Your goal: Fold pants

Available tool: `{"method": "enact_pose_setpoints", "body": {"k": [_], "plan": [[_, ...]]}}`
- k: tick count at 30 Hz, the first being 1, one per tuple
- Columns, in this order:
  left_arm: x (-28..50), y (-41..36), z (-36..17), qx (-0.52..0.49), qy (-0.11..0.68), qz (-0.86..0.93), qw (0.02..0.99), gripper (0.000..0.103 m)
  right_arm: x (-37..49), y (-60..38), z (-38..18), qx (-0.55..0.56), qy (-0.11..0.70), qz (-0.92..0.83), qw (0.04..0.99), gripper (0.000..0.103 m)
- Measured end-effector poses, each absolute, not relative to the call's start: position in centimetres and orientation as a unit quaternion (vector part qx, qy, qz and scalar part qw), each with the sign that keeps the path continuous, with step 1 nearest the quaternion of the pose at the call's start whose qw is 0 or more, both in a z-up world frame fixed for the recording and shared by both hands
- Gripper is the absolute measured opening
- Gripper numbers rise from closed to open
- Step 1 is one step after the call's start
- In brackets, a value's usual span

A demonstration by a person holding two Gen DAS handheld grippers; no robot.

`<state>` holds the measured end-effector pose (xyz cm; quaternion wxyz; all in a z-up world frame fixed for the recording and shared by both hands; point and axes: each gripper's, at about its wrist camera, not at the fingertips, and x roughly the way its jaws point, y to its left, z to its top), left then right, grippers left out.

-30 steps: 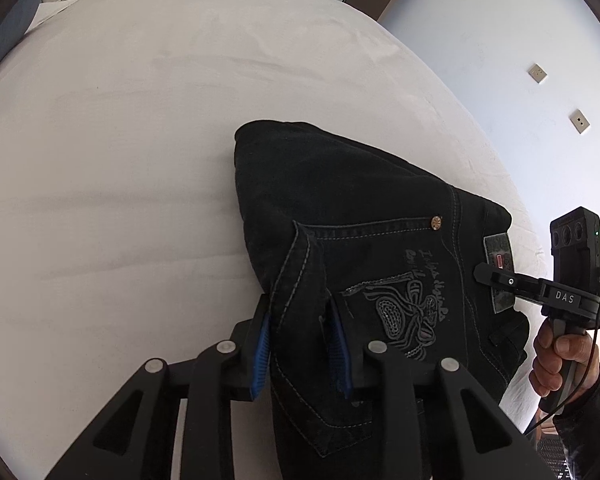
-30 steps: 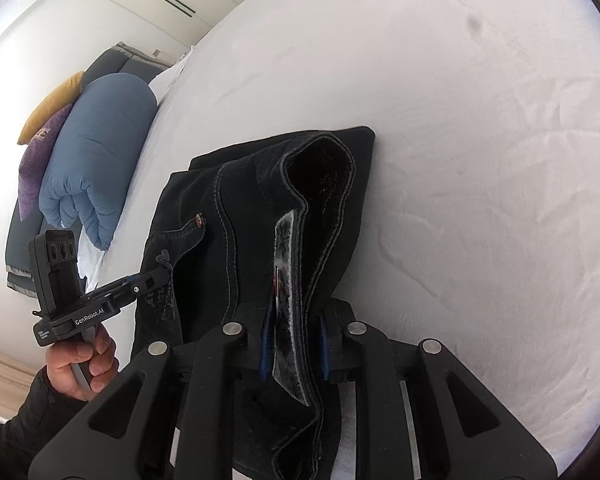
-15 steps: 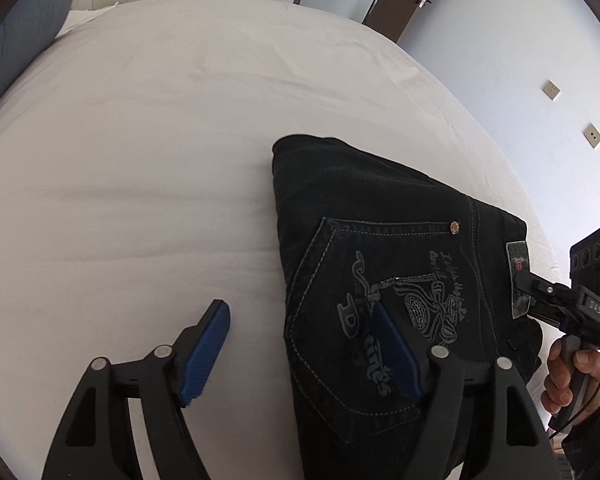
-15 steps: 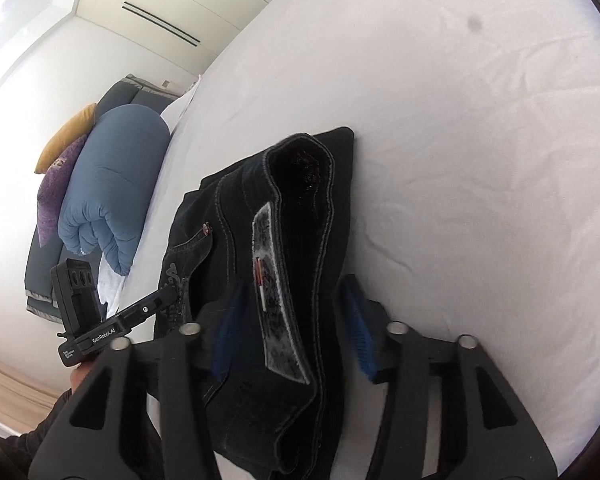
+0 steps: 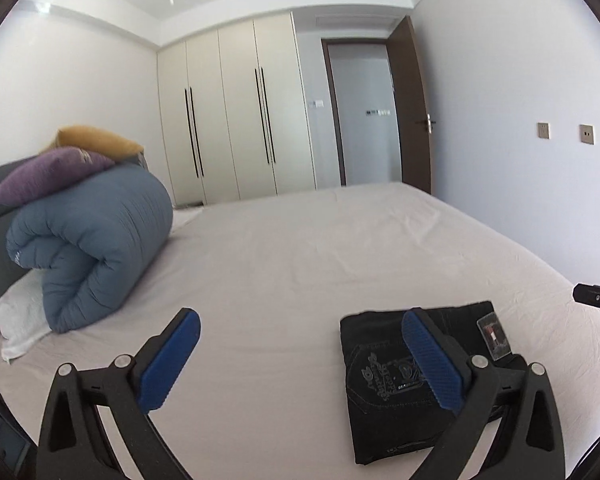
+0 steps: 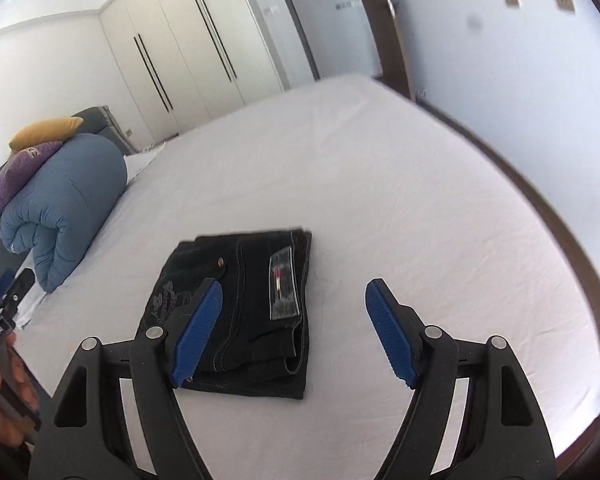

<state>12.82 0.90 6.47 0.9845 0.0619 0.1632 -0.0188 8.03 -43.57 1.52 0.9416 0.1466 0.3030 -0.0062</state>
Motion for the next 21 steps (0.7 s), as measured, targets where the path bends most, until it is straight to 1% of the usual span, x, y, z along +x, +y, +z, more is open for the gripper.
{"method": "enact_pose_setpoints", "body": {"k": [1,3,5,8,13,16,18,21], "plan": [[11.8,0.7,8.1,0.059,0.150,-0.016,0.987,0.103,6.7,-43.6,3.2,0.130,0.277,-0.019,0.952,0.080],[9.8,0.9,10.3,0.048,0.121,-0.021,0.991,0.103,4.1,-42.5,6.4,0.102,0.217,-0.040,0.970,0.093],[8.1,1.0,12.6,0.035,0.093,-0.034,0.994,0.103,1.5,-41.2,9.3,0.073,0.154,-0.054,0.984,0.100],[6.6,1.4,15.1,0.039,0.081,-0.048,0.995,0.103,-1.5,-39.7,12.7,0.038,0.094,-0.056,0.993,0.103],[6.1,0.8,16.9,0.067,0.129,-0.038,0.989,0.103,-2.9,-37.4,16.0,0.012,0.115,-0.065,0.991,0.103],[6.3,0.1,17.2,0.061,0.165,-0.052,0.983,0.103,-4.1,-37.0,17.4,0.041,0.136,-0.048,0.989,0.103],[6.4,0.1,17.2,0.049,0.182,-0.050,0.981,0.103,-4.3,-37.2,18.0,0.072,0.168,-0.047,0.982,0.103],[6.7,0.0,16.3,0.016,0.230,-0.057,0.971,0.103,-4.4,-37.6,17.6,0.110,0.238,-0.058,0.963,0.103]]}}
